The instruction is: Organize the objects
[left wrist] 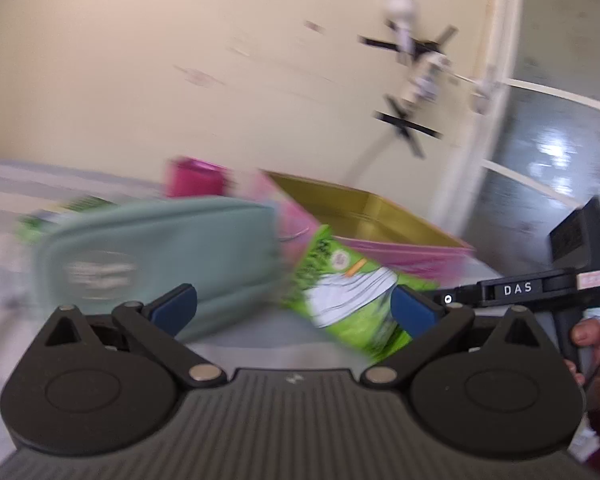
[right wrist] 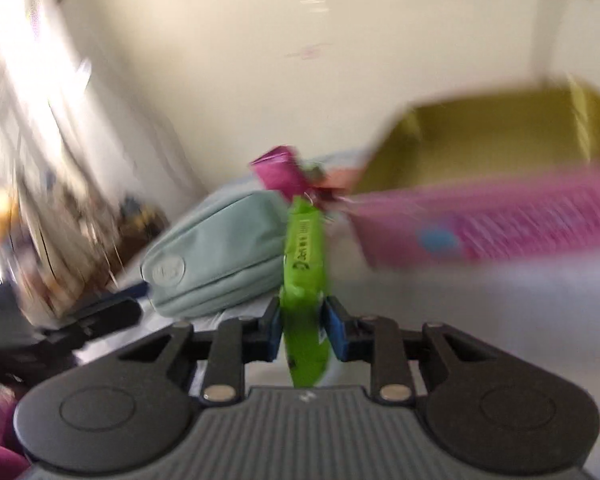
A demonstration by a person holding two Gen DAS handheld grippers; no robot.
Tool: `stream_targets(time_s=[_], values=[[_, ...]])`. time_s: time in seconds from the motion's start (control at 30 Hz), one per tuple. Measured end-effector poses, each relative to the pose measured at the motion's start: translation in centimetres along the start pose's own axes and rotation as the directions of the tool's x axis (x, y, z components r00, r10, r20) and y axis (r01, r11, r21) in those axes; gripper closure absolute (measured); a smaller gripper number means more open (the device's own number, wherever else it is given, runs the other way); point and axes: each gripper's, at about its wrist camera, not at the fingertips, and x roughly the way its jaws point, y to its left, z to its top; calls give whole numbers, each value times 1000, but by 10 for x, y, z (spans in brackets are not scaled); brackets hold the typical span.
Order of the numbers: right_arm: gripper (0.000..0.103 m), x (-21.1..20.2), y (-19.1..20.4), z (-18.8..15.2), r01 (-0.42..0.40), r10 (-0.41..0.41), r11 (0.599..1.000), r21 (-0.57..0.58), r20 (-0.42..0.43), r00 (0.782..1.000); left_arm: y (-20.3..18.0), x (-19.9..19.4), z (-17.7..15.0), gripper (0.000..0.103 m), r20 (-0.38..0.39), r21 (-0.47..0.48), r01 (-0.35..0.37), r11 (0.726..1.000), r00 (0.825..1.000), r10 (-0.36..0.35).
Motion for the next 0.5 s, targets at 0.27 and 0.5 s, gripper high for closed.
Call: stream_targets(time_s=[0.27,0.5], values=[[44,-65,-45,-27,235,-244,968,83,121,962,-40,86,8,0,-165,96,164,982,975,-147],[31,-18,1,-40,200,-190,950,-240,63,980,-27,132,7,0,-350,-24,172,985,921,-169]])
